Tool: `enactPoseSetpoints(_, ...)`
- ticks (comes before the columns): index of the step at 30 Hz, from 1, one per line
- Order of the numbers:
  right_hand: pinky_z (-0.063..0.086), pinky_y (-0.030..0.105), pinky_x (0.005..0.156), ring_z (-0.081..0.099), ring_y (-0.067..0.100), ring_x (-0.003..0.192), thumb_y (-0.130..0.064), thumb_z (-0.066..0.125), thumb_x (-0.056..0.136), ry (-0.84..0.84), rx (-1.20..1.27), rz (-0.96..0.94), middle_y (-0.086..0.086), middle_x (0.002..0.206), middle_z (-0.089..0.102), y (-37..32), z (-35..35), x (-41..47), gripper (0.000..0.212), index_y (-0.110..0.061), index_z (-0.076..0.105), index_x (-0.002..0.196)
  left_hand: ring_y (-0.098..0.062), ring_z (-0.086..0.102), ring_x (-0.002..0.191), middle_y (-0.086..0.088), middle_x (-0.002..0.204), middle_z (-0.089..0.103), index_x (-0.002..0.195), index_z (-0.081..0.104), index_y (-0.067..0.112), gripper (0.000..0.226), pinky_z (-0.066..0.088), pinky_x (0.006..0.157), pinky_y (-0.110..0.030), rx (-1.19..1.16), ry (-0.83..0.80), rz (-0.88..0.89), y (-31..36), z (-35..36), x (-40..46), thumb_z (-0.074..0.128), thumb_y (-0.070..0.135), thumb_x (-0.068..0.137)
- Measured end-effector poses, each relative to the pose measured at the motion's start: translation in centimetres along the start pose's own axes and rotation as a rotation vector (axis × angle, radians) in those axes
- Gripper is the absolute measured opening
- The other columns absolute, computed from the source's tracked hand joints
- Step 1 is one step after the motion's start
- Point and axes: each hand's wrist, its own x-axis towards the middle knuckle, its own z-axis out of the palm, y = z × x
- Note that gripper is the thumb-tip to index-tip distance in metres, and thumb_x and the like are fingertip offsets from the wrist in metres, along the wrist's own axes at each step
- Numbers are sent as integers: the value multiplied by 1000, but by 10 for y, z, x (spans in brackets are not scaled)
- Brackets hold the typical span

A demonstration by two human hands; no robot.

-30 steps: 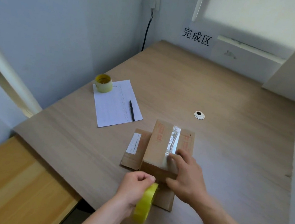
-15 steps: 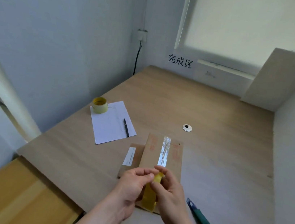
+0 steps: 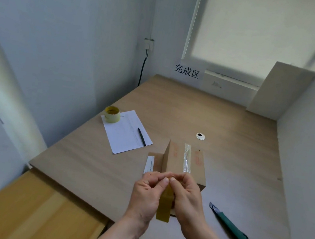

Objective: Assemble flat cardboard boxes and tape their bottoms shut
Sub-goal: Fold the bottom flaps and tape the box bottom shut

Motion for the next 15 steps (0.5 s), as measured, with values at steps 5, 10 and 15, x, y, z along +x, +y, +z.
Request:
enactPoseSetpoints(5,53,44,75,62,21,82,-23,60,95,-22,-139,-93,-5,79,66,-6,21,-10,16,-28,64,80,-7,59,111,10,113,66,101,75,37,21,51,88,-19,75,4,36,6,-28,-9,62,22,93)
enactPoseSetpoints(10,50,38,71,59,16,77,-31,57,96,-65,-394,-191,-4,79,62,-25,27,-3,12,-30,59,84,-5,65,92,8,94,69,106,58,52,39,53,73,-14,165,8,138,22,-57,0,72,20,87)
enactPoseSetpoints(15,53,45,76,61,21,83,-34,57,95,-184,-535,-207,-1,84,66,-33,19,5,10,-31,60,86,-8,70,83,4,85,74,88,76,38,22,57,75,-23,348,-217,275,39,-70,20,78,18,81)
